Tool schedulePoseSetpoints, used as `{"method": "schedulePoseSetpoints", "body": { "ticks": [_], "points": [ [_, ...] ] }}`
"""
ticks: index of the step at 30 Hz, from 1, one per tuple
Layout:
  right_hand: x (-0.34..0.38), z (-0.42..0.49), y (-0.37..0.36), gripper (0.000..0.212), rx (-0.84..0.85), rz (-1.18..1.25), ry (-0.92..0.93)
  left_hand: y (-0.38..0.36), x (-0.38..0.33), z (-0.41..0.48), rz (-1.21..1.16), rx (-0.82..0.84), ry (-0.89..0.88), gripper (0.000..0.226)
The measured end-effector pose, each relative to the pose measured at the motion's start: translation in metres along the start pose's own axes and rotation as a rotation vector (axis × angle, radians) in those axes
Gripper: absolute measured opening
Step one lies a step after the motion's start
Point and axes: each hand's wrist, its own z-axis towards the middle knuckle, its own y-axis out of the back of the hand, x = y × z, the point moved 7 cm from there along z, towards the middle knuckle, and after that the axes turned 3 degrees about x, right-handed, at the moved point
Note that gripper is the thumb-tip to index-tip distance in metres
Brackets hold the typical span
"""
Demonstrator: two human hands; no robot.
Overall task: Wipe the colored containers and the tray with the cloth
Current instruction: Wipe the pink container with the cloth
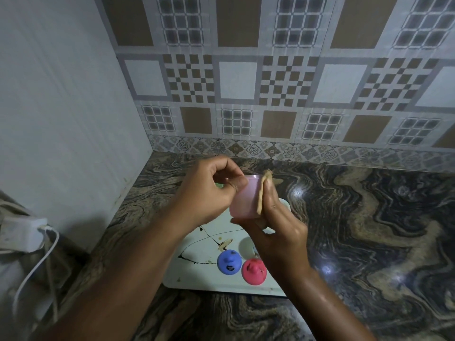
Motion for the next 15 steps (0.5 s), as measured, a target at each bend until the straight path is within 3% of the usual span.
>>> {"method": "schedulePoseSetpoints", "body": {
  "ticks": [2,4,7,9,12,15],
  "points": [
    [-0.003,0.000,0.004,0.081,-0.011,0.137,-0.118,-0.001,0.004,-0.002,-0.154,-0.006,0.028,0.002],
    [-0.013,-0.001,0.006,0.081,-0.057,0.383,-0.286,-0.003,0.015,-0.004,-0.368,0.023,0.157,0.022],
    [-0.013,0.000,0.004,0.076,-0.075,0.436,-0.274,-0.004,0.021,-0.005,-0.489,0.046,0.252,0.009],
    [-0.004,0.000,0.002,0.070,-0.056,0.217,-0.156,0.000,0.020,-0.004,-0.433,0.025,0.239,0.012],
    [0.009,0.004,0.000,0.061,-0.041,-0.007,0.045,0.005,0.012,-0.001,-0.129,-0.017,0.106,0.019],
    [0.002,0.005,-0.001,0.077,-0.025,0.086,-0.039,0.007,-0.002,-0.004,0.005,-0.052,0.030,0.014]
  ]
}}
